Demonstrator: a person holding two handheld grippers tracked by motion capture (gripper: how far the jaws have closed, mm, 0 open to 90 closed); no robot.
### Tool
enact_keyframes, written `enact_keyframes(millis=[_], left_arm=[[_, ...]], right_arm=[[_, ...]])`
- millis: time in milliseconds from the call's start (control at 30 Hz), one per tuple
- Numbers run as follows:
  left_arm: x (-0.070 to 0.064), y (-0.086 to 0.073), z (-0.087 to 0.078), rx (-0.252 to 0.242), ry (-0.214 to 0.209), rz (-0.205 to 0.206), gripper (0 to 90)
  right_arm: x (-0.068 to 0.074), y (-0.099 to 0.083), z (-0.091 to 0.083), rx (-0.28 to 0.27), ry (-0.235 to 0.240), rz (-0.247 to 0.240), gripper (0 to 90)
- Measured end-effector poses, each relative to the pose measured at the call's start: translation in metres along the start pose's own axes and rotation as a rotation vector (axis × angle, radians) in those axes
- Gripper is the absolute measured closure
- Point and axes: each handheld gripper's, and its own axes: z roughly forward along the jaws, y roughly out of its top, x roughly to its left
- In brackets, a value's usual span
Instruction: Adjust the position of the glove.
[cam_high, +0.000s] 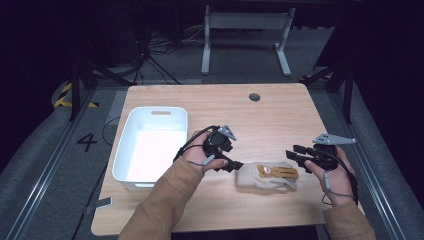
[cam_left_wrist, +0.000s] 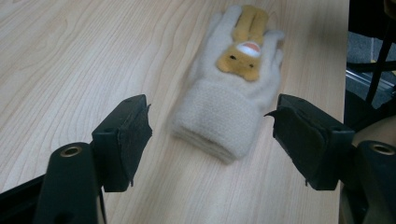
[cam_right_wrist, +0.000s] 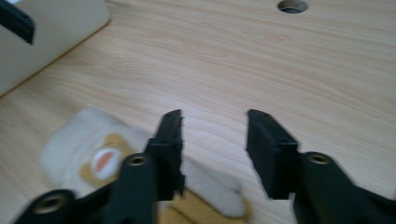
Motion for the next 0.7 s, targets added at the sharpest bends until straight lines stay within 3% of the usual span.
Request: enact_keyframes(millis=[67,133,267,333,400,500,567,633,700], left_arm=[[0.000,-0.001,0.002,0.012,-0.010,0.022,27.3],[-0.001,-0.001,0.004,0.019,-0.020,0.041,26.0],[-0.002,-0.002,0.006,0.020,-0.012,0.035,25.3],[-0.001,-0.002,0.007,0.028,0.003,0.029,26.0],[-0.001,-0.003,0.008,0.033,0.015,0.029,27.3],[0.001,-0.004,0.011,0.029,0.028,0.013,26.8],[0.001,-0.004,0.011,0.022,0.020,0.009,26.8],[0.001,-0.004,0.013,0.016,0.018,-0.002,26.3],[0.000,-0.003,0.015,0.014,0.014,0.004,26.0]], right_arm=[[-0.007,-0.002,0.000,0.024,0.005,0.011,54.3],[-0.018,-0.006,0.000,0.048,-0.005,-0.024,52.5],[-0.029,-0.010,-0.004,0.054,-0.017,-0.055,48.8],[-0.033,-0.012,-0.006,0.050,0.030,-0.005,45.2],[-0.033,-0.012,-0.006,0.047,0.043,0.005,44.9],[-0.037,-0.012,-0.010,0.072,-0.018,-0.003,37.5],[-0.038,-0.013,-0.010,0.068,-0.018,-0.001,36.5],[-0.042,-0.015,-0.010,0.066,-0.040,-0.010,30.0],[-0.044,-0.017,-0.008,0.098,-0.032,-0.060,17.7]])
